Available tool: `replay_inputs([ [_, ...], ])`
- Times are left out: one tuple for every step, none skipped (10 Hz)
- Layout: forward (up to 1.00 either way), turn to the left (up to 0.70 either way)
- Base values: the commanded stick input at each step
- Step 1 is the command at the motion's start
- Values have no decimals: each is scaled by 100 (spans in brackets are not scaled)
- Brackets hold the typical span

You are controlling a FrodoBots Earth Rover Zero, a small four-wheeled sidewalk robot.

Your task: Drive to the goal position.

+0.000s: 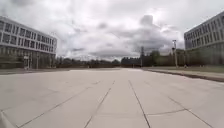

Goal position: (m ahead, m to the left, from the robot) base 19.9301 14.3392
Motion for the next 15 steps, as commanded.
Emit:
replay_inputs([
  [70, 0],
  [70, 0],
  [70, 0],
  [70, 0],
  [70, 0],
  [70, 0],
  [70, 0],
  [70, 0],
  [70, 0],
  [70, 0],
  [70, 0],
  [70, 0],
  [70, 0],
  [70, 0],
  [70, 0],
])
